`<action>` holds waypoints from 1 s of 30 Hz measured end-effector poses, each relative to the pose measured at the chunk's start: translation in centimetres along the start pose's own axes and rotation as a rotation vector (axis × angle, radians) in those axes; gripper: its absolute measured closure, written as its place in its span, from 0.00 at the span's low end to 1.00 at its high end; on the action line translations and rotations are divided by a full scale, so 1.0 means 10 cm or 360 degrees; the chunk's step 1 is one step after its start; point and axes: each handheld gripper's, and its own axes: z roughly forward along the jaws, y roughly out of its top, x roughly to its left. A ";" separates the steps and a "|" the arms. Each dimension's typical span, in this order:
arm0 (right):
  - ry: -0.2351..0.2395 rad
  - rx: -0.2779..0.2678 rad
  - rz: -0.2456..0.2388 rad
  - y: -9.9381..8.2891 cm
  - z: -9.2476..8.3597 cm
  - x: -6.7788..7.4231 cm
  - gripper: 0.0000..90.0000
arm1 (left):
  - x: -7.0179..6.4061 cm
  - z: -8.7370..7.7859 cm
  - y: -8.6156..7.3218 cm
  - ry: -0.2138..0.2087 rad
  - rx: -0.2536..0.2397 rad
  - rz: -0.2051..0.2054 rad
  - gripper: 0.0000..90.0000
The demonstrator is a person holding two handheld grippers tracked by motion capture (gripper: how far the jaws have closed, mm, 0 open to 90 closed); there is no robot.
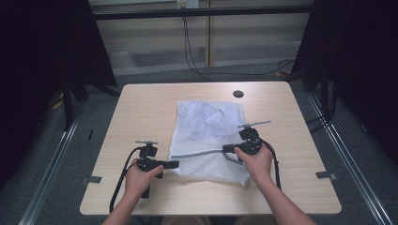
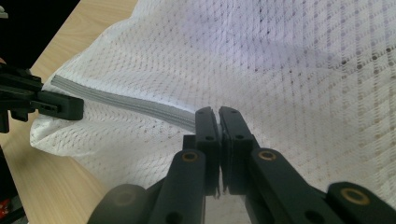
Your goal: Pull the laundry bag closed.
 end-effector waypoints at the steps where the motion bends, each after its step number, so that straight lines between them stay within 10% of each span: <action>1: 0.0001 -0.0002 0.0002 0.00 0.00 0.00 0.96 | 0.00 0.00 0.00 0.0000 0.0000 0.0002 0.99; 30: -0.0031 -0.0020 0.0019 -0.01 -0.09 -0.08 0.96 | 0.01 -0.01 0.00 0.0015 0.0008 -0.0004 0.99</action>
